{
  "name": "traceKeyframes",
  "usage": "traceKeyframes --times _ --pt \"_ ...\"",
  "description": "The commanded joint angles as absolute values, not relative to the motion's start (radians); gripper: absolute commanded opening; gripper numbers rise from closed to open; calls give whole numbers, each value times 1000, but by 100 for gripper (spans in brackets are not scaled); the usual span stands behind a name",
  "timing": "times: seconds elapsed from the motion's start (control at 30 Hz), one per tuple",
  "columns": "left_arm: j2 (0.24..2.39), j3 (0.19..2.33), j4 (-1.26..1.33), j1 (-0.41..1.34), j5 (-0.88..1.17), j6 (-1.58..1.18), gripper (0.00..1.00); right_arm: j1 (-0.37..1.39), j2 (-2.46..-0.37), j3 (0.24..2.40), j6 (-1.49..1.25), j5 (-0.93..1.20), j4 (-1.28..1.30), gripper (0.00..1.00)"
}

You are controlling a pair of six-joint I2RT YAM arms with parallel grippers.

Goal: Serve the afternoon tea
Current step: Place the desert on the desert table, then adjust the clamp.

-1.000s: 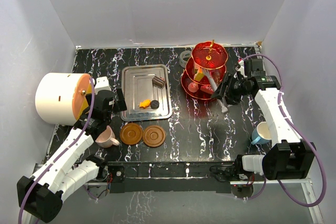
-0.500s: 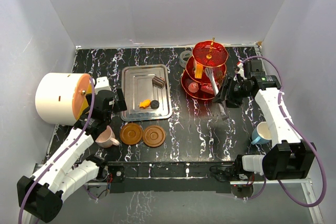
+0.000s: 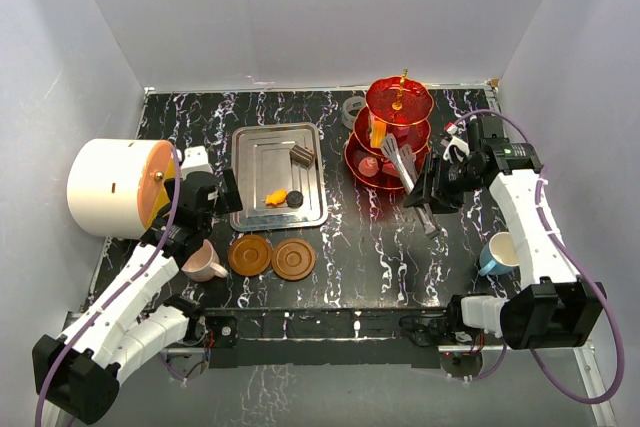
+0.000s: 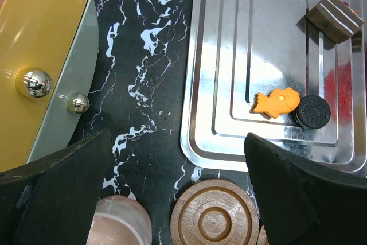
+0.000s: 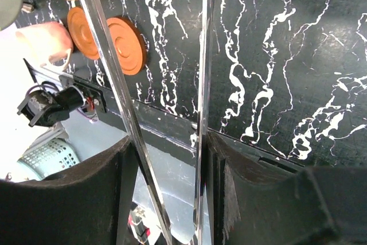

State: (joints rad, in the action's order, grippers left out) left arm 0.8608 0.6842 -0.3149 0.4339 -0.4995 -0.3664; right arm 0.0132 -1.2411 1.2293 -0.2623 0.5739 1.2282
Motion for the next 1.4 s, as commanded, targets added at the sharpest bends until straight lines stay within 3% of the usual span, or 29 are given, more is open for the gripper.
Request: traceKeyframes --times 0.0,0.2,0.47,0.57,0.73,1.03,1.37 --pt "858 700 -316 434 -494 -363 99 12 -1182 1271 -230 660 1225 44" --pt "856 700 -317 434 -491 -366 99 24 -1158 1246 -227 791 1191 43" --pt "853 718 -335 434 -429 -449 99 144 -1188 1238 -270 795 1105 40" --pt "862 774 -320 434 -301 -541 99 300 -1236 1282 -325 665 1046 39" --pt "888 858 -303 434 -120 -708 99 396 -1284 1351 -369 468 947 38" --pt "930 765 -58 434 182 -1071 99 646 -1348 1400 -375 223 812 37" --pt "1067 721 161 435 299 -1341 94 864 -1448 1485 -329 9 722 38"
